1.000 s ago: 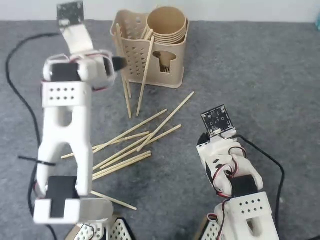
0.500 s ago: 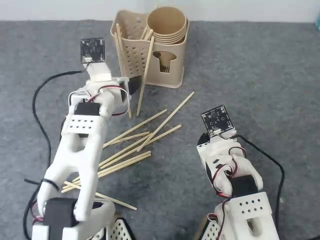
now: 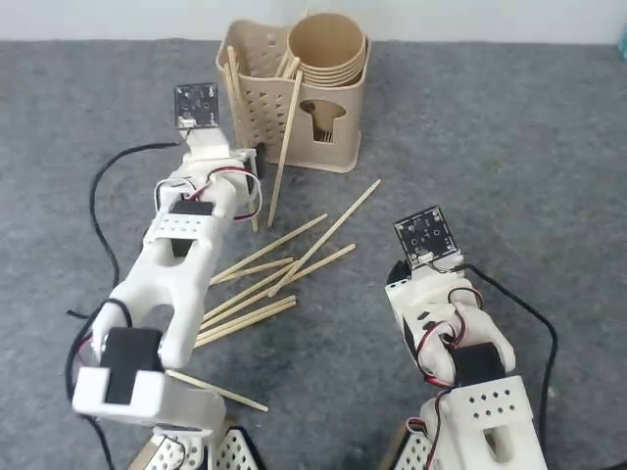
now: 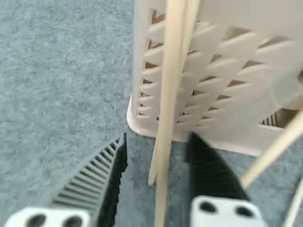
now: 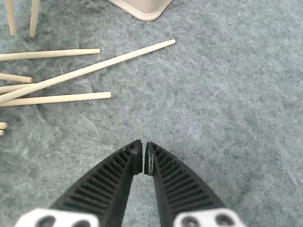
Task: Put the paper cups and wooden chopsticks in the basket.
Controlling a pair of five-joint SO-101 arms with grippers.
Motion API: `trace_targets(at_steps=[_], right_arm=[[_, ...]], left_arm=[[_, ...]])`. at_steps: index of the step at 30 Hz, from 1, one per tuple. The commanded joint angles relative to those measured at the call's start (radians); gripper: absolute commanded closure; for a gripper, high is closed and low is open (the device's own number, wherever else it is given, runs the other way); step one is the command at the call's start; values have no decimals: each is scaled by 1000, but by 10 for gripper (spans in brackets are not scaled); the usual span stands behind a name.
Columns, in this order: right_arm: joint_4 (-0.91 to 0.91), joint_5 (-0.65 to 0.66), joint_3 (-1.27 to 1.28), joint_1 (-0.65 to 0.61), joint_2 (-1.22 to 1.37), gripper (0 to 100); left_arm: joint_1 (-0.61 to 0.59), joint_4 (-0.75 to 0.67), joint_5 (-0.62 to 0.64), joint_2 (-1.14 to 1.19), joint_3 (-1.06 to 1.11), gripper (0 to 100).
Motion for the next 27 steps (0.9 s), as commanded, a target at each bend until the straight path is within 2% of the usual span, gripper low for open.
trace_targets(at_steps=[1, 3, 6, 15, 17, 21, 24, 27], right_arm=[[-25, 28, -8, 7, -18, 968], [-25, 28, -8, 7, -18, 968], [-25, 28, -8, 7, -18, 968], [-25, 28, -8, 7, -18, 967], [-25, 28, -8, 7, -18, 967], [-25, 28, -8, 7, -18, 966], [-25, 28, -8, 7, -18, 966], [-25, 28, -8, 7, -18, 966]], left_arm=[[8, -60, -12, 2, -10, 942], [5, -57, -12, -12, -5, 987], [5, 6, -14, -97, 33, 987], [28, 43, -14, -588, 274, 989], [38, 86, -14, -675, 286, 989], [41, 144, -41, -786, 246, 989], [34, 161, -49, -790, 147, 989], [41, 258, -52, -753, 27, 989]])
